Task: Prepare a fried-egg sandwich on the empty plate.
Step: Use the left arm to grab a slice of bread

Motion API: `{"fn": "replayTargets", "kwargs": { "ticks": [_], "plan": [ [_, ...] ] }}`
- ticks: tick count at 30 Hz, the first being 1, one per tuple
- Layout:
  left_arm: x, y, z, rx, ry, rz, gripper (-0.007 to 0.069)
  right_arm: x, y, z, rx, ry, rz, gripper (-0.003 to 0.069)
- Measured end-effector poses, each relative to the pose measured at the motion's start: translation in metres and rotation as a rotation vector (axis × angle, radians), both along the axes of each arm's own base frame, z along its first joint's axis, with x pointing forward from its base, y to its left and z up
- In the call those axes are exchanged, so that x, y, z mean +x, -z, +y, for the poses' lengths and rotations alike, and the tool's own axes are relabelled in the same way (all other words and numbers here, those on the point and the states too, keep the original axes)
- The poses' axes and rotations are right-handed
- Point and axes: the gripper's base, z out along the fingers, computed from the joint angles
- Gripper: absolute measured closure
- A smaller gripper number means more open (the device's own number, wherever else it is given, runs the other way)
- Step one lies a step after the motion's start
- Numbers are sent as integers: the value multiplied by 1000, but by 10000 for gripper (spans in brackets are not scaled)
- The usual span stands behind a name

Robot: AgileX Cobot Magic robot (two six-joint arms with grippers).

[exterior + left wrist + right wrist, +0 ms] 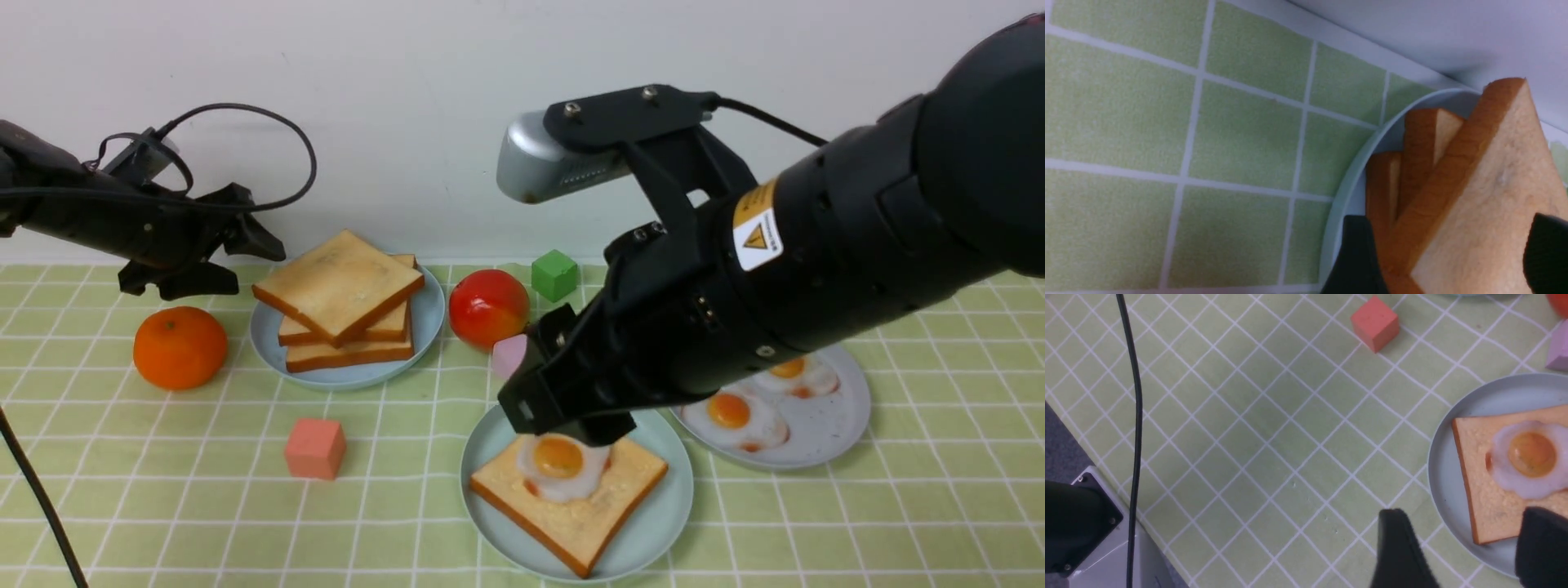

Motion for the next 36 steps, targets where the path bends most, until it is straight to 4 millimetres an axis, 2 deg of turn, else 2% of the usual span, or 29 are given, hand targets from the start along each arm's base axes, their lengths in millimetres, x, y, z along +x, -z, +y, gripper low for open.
{"fn": "replayTargets", "kwargs": {
  "ticks": [1,2,3,4,5,6,8,10,18,23,27,32,34,36],
  "plan": [
    [0,0,0,0,0,0,104,0,0,0,0,0,0,280],
    [0,0,0,-2,3,3,104,0,0,0,0,0,0,344],
    [0,0,0,-2,3,3,105,0,0,0,-2,-4,-3,372],
    [-1,0,-1,-4,7,6,107,0,0,0,-5,-5,0,444],
    [-1,0,-1,-5,8,7,108,0,0,0,-5,-5,0,454],
    [-1,0,-1,-7,10,9,113,-1,1,-1,-11,-7,4,530],
    [-1,0,-2,-9,12,11,121,-1,1,-1,-19,-9,12,630],
    [-1,0,-2,-10,14,12,133,-2,2,-1,-22,-11,15,668],
    [-2,17,-4,-37,43,72,186,-1,2,-1,-26,-12,12,670],
    [-2,18,-4,-41,42,74,249,-1,2,-2,-29,-12,10,670],
    [-2,19,-4,-42,41,73,356,-1,2,-2,-29,-12,9,669],
    [-1,18,-5,-52,39,70,563,-1,1,-3,-34,-7,1,664],
    [-2,17,-5,-55,42,71,589,-1,1,-4,-37,3,-2,662],
    [-5,8,-1,-61,53,71,594,-2,-5,-11,-44,47,-21,655]
  ]
}}
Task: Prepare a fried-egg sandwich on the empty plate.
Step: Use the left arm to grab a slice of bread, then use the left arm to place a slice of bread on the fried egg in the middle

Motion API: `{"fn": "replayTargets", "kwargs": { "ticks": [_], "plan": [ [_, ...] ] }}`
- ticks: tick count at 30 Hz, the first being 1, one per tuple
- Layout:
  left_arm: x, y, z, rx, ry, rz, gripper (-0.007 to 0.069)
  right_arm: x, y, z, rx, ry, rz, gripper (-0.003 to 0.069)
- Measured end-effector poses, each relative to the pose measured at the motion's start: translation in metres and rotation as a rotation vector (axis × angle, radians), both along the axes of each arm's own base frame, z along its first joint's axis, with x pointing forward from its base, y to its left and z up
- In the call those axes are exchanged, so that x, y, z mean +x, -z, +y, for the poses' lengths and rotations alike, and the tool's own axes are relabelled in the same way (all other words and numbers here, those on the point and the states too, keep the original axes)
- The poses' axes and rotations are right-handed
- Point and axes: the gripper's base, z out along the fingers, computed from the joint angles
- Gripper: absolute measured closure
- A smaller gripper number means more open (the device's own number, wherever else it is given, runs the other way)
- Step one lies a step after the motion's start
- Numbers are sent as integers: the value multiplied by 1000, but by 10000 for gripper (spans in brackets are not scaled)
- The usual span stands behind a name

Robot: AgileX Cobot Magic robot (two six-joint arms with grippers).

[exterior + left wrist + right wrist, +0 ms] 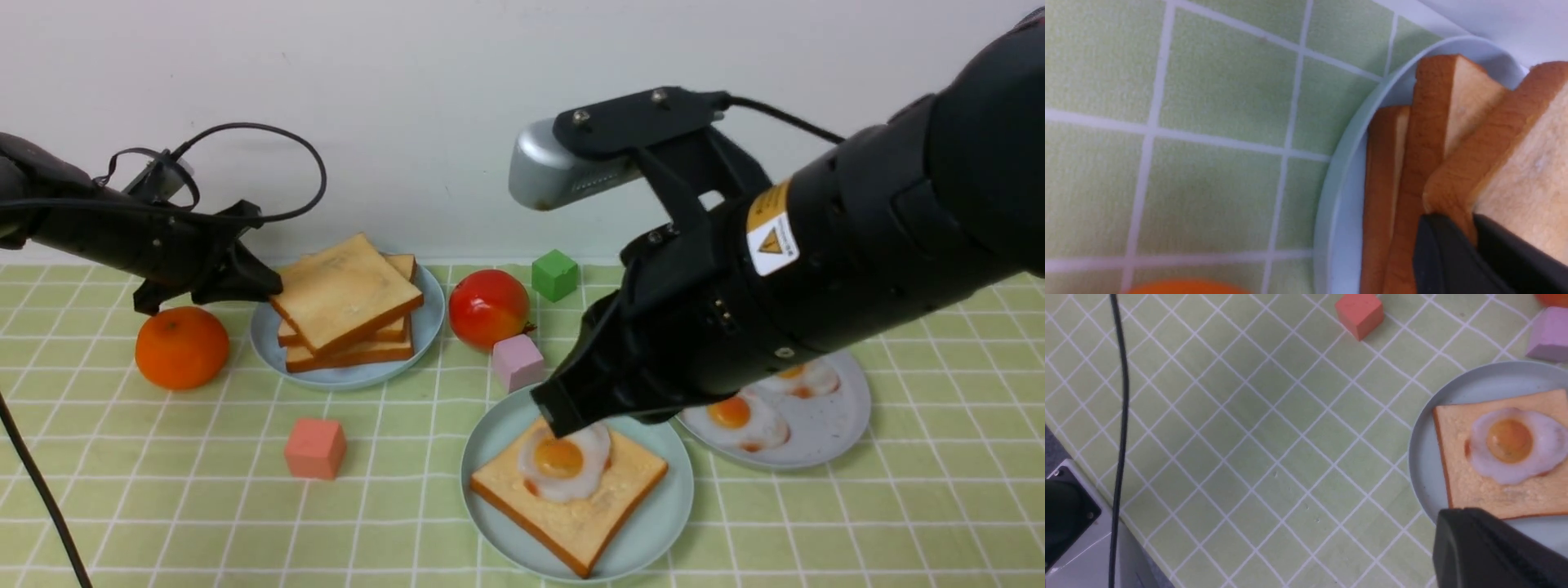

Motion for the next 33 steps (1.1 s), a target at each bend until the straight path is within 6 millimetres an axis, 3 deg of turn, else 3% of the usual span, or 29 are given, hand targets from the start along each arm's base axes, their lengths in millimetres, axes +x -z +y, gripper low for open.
{"fn": "replayTargets", "kwargs": {
  "ticks": [1,4,7,10,12,15,16,19,23,26,27,30,33],
  "plan": [
    [-1,-3,0,1,3,-5,594,-1,-2,-3,0,13,-3,655],
    [-11,-35,8,-11,35,-56,594,-8,-14,-20,-42,68,-42,650],
    [-29,-78,3,-77,94,-137,594,-18,-25,-43,-118,120,-69,648],
    [-50,-104,-23,-146,158,-183,594,-33,-32,-62,-171,147,-42,645],
    [-66,-106,-52,-166,207,-187,594,-45,-38,-75,-168,167,-30,643],
    [-84,-92,-92,-163,249,-151,594,-61,-40,-91,-142,189,-32,638],
    [-85,-91,-95,-162,253,-148,594,-63,-41,-94,-134,193,-36,638],
    [-99,-61,-143,-158,312,-72,594,-77,-33,-110,-104,220,-46,637],
    [-109,-25,-183,-124,349,-3,594,-87,-23,-120,-79,234,-42,632],
    [-107,-4,-199,-125,339,30,594,-89,-17,-120,-80,232,-25,629],
    [-107,-4,-199,-125,336,28,594,-89,-17,-120,-81,232,-24,629],
    [-101,25,-204,-119,286,81,594,-88,-12,-119,-85,229,-14,622],
    [-99,38,-204,-121,261,125,589,-88,-12,-118,-79,229,-18,618]
  ]
}}
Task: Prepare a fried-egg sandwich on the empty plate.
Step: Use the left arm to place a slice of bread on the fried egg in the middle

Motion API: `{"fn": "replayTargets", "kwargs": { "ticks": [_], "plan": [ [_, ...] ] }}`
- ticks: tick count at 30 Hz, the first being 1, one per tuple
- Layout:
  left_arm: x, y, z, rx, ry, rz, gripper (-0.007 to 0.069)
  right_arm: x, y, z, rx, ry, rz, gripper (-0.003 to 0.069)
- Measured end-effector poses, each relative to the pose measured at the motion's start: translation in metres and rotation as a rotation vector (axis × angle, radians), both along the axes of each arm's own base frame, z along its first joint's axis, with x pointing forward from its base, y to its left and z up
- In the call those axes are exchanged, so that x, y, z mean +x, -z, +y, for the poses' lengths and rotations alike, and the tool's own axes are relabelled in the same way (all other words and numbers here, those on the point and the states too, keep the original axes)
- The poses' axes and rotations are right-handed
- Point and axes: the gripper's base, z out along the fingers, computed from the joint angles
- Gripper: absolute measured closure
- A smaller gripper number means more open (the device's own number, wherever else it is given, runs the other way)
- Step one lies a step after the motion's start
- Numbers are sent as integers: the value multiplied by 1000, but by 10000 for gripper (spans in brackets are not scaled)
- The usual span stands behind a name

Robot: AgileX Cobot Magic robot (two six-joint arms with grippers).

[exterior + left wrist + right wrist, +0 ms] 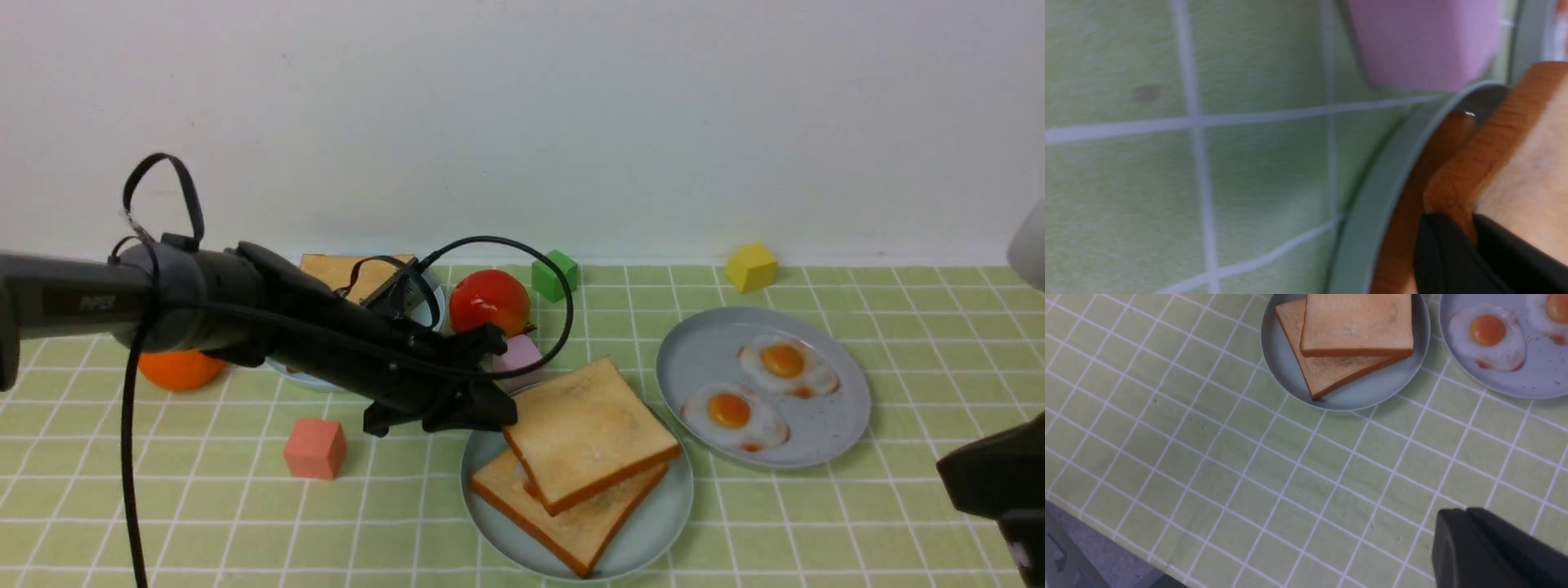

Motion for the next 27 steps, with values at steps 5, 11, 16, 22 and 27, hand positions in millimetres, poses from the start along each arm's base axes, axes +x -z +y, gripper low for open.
{"fn": "replayTargets", "kwargs": {
  "ticks": [5,11,16,22,27],
  "plan": [
    [-2,0,1,17,-6,33,500,1,-1,1,10,-1,-9,608],
    [-10,-20,2,24,57,22,314,3,-3,3,55,13,-33,595],
    [-17,-54,4,25,85,-59,244,3,-4,3,61,21,-37,587],
    [-32,-107,13,56,38,-140,228,6,-4,1,76,92,-34,566],
    [-31,-99,16,101,16,-102,227,6,-5,3,123,122,-18,540]
  ]
}}
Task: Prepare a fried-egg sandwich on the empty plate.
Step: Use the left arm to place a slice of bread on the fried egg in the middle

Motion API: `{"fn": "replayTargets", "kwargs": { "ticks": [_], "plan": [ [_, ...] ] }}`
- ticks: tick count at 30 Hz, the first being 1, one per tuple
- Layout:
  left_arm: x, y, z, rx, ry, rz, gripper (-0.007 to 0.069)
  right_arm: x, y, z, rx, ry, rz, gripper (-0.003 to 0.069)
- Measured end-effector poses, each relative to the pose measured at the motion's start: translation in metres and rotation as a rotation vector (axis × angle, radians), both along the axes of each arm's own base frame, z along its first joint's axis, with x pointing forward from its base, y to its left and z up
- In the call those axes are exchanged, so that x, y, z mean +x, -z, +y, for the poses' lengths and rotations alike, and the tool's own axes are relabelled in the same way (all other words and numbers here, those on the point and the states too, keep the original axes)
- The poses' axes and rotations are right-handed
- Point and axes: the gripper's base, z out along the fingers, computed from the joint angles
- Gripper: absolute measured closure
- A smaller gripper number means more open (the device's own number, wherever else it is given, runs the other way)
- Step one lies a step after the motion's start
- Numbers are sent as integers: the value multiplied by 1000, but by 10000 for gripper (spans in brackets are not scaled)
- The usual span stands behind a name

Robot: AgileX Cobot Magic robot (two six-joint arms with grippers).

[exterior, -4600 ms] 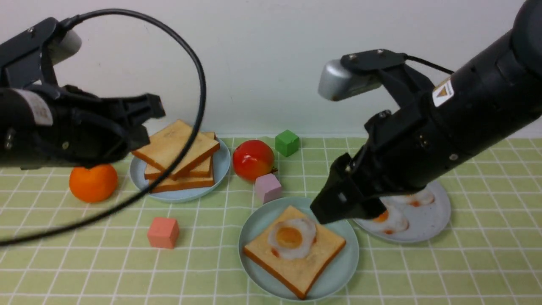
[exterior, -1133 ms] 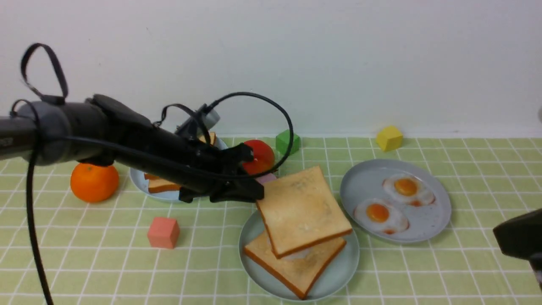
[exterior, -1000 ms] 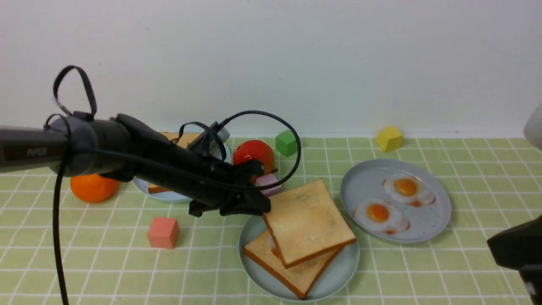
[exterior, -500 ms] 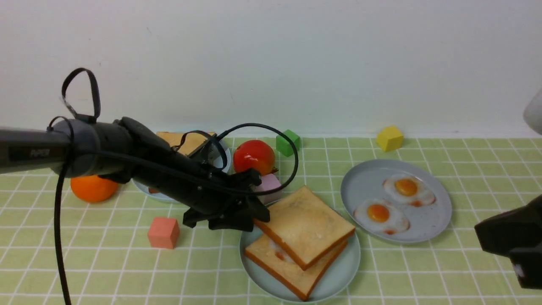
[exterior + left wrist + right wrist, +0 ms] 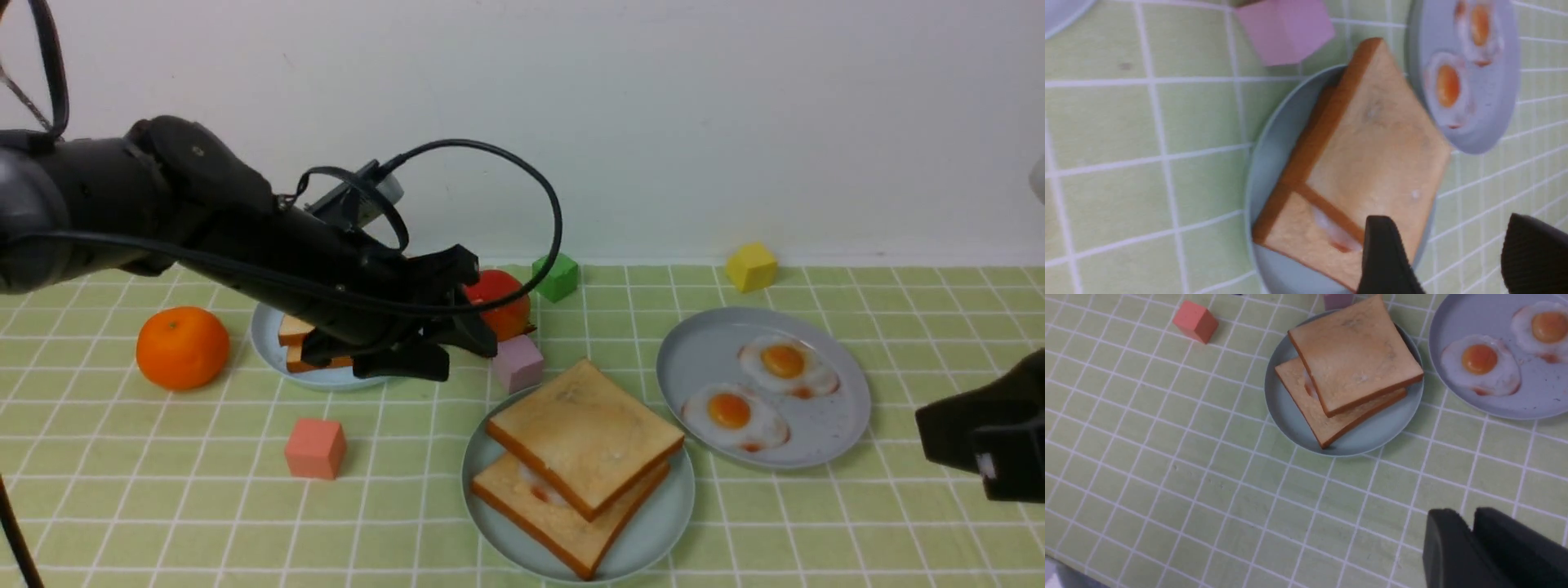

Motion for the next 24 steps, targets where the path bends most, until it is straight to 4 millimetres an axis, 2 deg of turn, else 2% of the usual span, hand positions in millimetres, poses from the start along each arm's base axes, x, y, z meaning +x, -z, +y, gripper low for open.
{"fn": "replayTargets", "kwargs": {
  "ticks": [7,10,15,24],
  "plan": [
    [12,61,-4,29,91,115,227,0,-4,6,48,-55,-33,480],
    [19,72,-5,-33,89,120,227,0,-4,6,29,-81,-53,463],
    [29,78,-2,-166,48,114,227,0,-4,6,20,-97,-60,452],
    [30,94,-3,-182,48,154,227,1,-4,5,10,-94,-71,449]
  ]
}}
